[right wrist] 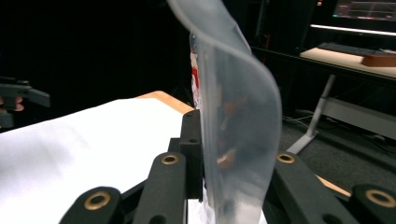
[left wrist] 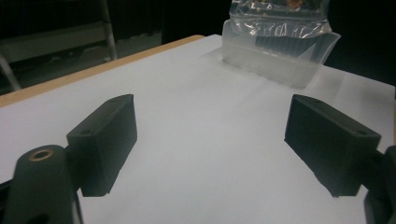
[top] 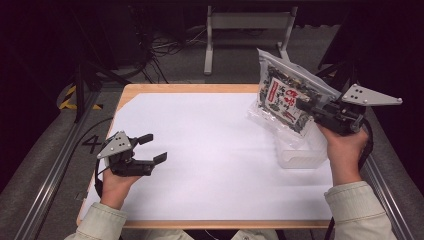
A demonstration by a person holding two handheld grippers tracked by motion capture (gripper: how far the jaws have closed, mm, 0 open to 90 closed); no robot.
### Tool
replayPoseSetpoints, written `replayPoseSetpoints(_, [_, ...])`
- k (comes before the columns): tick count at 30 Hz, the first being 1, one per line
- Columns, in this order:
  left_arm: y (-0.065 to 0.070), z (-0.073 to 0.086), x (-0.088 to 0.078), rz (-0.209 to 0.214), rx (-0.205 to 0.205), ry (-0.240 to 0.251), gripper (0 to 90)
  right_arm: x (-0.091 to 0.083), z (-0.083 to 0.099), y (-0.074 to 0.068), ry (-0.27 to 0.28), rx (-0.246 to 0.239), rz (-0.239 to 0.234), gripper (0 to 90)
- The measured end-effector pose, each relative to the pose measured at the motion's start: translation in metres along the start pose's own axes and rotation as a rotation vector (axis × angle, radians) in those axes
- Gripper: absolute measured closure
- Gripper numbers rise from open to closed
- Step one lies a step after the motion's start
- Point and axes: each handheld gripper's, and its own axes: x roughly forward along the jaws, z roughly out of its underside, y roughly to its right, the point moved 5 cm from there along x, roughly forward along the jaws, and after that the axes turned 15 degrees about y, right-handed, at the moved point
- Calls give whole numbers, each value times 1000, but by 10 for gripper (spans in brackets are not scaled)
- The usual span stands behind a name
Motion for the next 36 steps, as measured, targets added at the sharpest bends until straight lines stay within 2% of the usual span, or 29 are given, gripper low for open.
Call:
replayPoseSetpoints(9, [-6, 2, -3, -14, -6, 13, 164, -11, 3, 20, -9, 13, 92, 759])
replayPoseSetpoints(18, [-9, 5, -3, -30, -14, 6, 163, -20, 2, 33, -19, 8, 176, 759])
replayPoseSetpoints(23, [-10, 4, -4, -28, -39, 13, 155, -23, 4, 38, -26, 38, 213, 759])
replayPoseSetpoints(36, [-12, 5, -4, -28, -49, 15, 154, -26, 15, 48, -37, 64, 251, 759])
